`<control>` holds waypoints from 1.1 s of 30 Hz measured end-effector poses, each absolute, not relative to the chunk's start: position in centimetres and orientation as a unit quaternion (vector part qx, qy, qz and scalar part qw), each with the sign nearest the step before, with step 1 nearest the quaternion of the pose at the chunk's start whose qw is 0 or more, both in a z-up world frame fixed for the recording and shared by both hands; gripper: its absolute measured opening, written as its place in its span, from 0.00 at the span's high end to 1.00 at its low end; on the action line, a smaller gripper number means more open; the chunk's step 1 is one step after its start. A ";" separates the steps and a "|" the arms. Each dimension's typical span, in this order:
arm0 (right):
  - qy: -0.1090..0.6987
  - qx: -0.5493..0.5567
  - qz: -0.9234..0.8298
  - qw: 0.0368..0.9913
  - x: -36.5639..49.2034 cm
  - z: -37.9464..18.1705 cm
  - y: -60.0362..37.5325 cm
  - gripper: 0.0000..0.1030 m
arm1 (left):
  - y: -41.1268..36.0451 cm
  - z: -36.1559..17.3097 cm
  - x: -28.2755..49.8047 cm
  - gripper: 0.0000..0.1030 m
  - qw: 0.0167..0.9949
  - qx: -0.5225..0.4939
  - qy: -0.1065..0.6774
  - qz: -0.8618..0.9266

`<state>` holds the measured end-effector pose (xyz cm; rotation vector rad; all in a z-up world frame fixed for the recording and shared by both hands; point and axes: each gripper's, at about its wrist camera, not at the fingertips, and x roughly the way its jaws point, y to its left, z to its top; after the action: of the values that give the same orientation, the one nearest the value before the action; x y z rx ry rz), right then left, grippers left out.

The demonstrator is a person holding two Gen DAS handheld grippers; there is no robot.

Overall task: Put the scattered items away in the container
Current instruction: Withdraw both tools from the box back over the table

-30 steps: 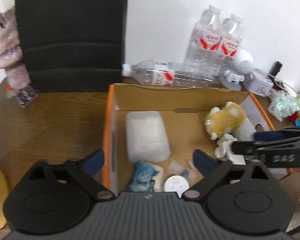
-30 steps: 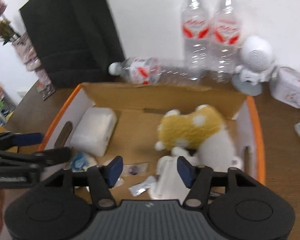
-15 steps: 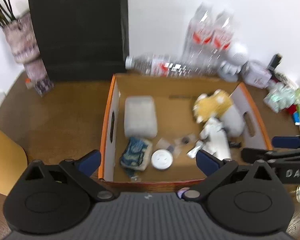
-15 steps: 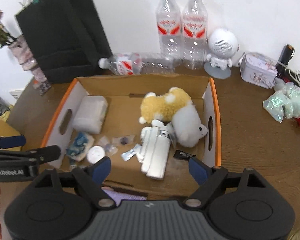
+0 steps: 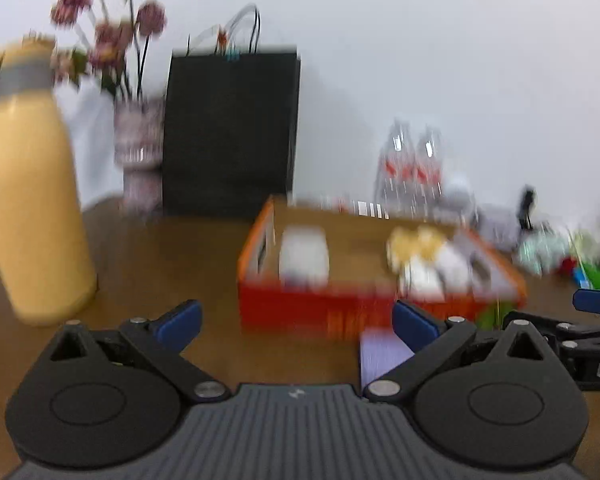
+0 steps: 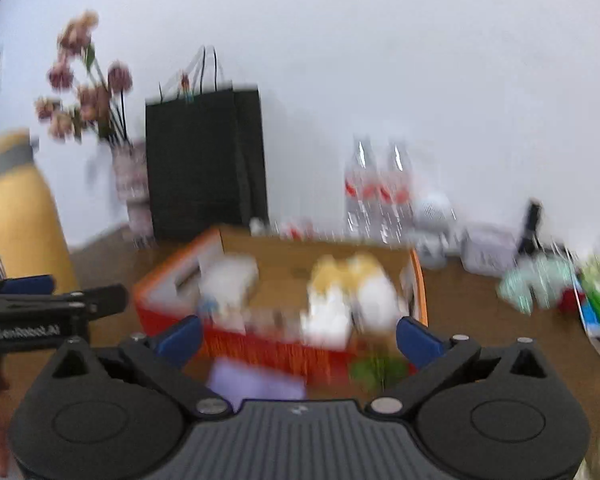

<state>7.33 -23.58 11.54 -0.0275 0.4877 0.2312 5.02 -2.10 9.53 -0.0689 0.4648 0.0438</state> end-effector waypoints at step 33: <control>0.341 -0.013 0.104 0.934 1.4 1.8 -22.1 0.00 | -2.6 2.3 2.1 0.00 0.938 0.015 0.344 -0.020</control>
<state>1.43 -22.10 1.83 -0.0265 0.6983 0.2124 2.13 -2.65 2.32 0.0300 0.7034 -0.0402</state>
